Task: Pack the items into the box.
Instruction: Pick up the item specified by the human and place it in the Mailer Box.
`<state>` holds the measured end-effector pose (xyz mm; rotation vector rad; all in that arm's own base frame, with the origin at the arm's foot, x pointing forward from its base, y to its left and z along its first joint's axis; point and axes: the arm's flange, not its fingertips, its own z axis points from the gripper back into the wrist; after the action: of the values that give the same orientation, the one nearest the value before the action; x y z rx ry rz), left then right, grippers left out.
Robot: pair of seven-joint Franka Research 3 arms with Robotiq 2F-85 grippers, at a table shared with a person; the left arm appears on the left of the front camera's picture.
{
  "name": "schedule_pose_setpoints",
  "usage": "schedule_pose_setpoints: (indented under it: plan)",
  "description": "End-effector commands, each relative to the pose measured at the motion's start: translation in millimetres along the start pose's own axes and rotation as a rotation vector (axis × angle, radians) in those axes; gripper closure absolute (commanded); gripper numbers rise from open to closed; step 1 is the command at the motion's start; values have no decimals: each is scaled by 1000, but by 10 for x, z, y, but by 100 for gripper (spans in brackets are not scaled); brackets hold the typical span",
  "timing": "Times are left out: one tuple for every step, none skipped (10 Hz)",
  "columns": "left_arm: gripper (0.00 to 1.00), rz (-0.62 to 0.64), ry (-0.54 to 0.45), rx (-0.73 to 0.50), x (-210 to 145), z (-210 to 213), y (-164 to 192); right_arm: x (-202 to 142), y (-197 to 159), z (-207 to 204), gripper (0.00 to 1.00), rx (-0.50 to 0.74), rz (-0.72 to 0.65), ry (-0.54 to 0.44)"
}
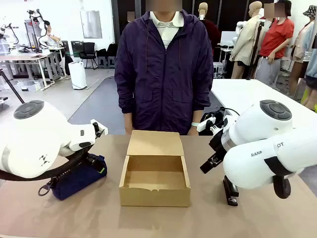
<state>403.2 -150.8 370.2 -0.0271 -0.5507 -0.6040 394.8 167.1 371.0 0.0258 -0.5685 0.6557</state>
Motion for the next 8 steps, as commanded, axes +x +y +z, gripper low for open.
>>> schedule_pose_setpoints:
  plan:
    - [0, 0, -1, 0, 1, 3, 0, 0, 0, 0, 0, 0, 0, 0]
    - [0, 0, -1, 0, 1, 3, 0, 0, 0, 0, 0, 0, 0, 0]
    - [0, 0, -1, 0, 1, 3, 0, 0, 0, 0, 0, 0, 0, 0]
    - [0, 0, -1, 0, 1, 3, 0, 0, 0, 0, 0, 0, 0, 0]
    - [0, 0, -1, 0, 1, 3, 0, 0, 0, 0, 0, 0, 0, 0]
    - [0, 0, -1, 0, 1, 3, 0, 0, 0, 0, 0, 0, 0, 0]
    - [0, 0, -1, 0, 1, 3, 0, 0, 0, 0, 0, 0, 0, 0]
    - [0, 0, -1, 0, 1, 3, 0, 0, 0, 0, 0, 0, 0, 0]
